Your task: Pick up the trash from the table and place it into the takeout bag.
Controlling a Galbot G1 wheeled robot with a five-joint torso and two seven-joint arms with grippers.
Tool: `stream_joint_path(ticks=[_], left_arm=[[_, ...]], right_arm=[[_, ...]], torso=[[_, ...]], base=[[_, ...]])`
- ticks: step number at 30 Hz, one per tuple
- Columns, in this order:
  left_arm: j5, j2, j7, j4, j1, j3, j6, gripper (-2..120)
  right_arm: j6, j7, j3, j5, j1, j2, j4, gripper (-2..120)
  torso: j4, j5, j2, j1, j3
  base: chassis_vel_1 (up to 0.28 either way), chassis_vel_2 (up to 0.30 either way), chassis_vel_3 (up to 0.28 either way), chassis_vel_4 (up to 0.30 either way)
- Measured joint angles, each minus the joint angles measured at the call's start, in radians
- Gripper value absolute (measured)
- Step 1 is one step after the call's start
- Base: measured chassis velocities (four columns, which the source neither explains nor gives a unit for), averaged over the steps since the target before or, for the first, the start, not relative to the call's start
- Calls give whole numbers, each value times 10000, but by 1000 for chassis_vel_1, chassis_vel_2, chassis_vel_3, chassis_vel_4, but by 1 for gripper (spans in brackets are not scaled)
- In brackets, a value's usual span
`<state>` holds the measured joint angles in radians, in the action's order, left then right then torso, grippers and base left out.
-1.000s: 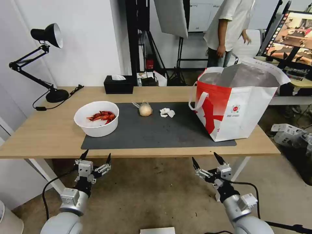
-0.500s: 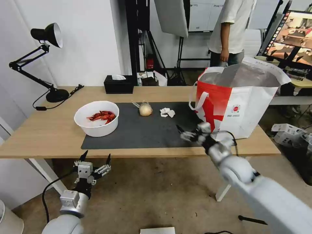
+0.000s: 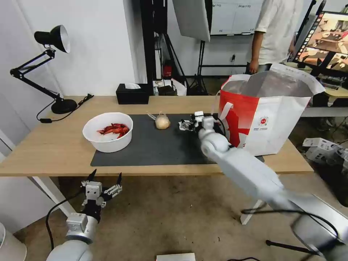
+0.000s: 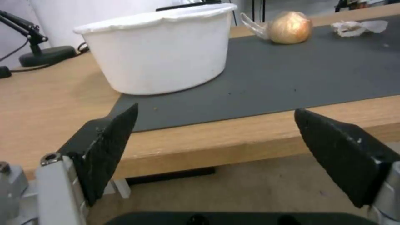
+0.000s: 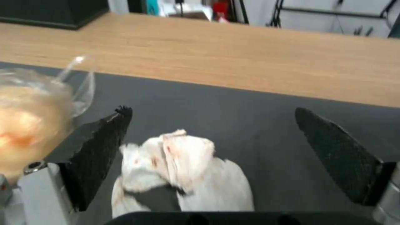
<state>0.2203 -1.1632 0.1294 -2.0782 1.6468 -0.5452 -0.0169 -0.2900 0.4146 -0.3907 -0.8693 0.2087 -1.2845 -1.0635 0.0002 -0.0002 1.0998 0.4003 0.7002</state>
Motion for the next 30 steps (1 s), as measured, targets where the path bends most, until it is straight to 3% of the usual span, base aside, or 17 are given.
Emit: stream_joint_path(ticks=[9,20,27,30], left_arm=[[-44,-39,-1,10,33,15,-69,100],[-120,-114,-4,48,50,82,-197,100],[-158,-143,-6,52,107,105,-271,100],[-159,-126,-7,52,104,110,-277,100]], right_arm=[[-924,715,113,-325,-67,-583,425,100],[-1215,930,285,-614,156,-710,394,97],[-1124,907,332,-639,346,-661,210,75],[-1092,913,354,-633,458,-620,124,59]], torso=[[-2,1,1,-2,-1],[-3,1,2,-3,-2],[-2,1,3,-4,-3],[-7,1,4,-6,-5]], base=[[0,0,0,0],[0,0,0,0],[0,0,0,0],[0,0,0,0]])
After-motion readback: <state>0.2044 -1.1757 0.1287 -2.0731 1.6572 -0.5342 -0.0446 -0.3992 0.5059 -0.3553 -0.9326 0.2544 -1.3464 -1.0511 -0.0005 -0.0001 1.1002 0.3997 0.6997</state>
